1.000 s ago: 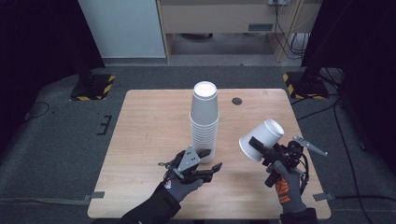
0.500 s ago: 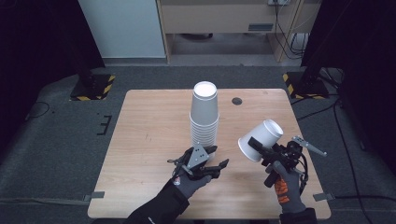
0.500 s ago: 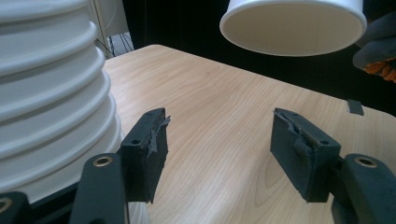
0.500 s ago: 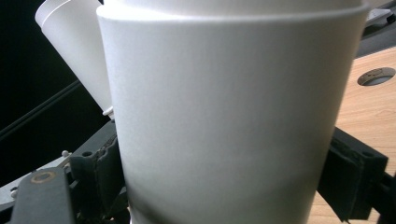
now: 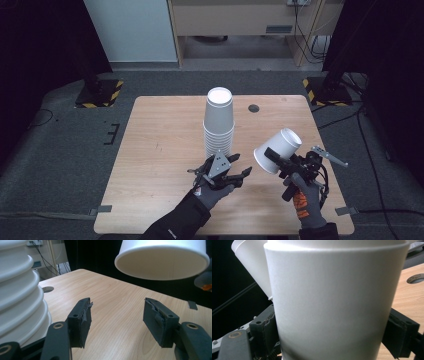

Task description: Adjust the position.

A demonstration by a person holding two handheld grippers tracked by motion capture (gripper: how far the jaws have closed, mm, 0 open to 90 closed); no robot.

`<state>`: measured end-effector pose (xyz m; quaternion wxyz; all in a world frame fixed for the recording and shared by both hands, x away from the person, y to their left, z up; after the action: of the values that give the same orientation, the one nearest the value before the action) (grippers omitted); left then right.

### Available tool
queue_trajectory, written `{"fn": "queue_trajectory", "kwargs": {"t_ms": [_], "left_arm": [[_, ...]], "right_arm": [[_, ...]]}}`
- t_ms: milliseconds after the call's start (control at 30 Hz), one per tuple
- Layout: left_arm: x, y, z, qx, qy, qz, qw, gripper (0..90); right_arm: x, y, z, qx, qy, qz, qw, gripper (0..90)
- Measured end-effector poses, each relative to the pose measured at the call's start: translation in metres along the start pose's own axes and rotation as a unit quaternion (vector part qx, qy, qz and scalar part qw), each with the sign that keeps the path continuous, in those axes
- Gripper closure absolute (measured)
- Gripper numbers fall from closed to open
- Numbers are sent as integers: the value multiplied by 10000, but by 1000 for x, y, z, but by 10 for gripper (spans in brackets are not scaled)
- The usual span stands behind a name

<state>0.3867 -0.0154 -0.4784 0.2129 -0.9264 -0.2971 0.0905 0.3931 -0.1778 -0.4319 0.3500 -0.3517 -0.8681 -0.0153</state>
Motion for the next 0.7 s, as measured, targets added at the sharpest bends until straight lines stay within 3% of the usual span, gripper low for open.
{"fn": "queue_trajectory", "kwargs": {"t_ms": [700], "left_arm": [[-3, 20, -19, -234, 18, 64, 9997, 445]], "right_arm": [[2, 2, 2, 58, 20, -93, 9999, 153]]}}
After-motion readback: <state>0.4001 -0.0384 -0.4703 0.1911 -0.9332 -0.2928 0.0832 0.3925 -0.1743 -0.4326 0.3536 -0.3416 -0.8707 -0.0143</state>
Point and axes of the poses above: each handheld gripper's, and its own axes: y roughly forward along the jaws, z roughly out of its underside, x roughly to its left, the point moved 7 cm from there along y, roughly forward along the jaws, and after that the axes turned 11 degrees about x, right-handed, at the moved point
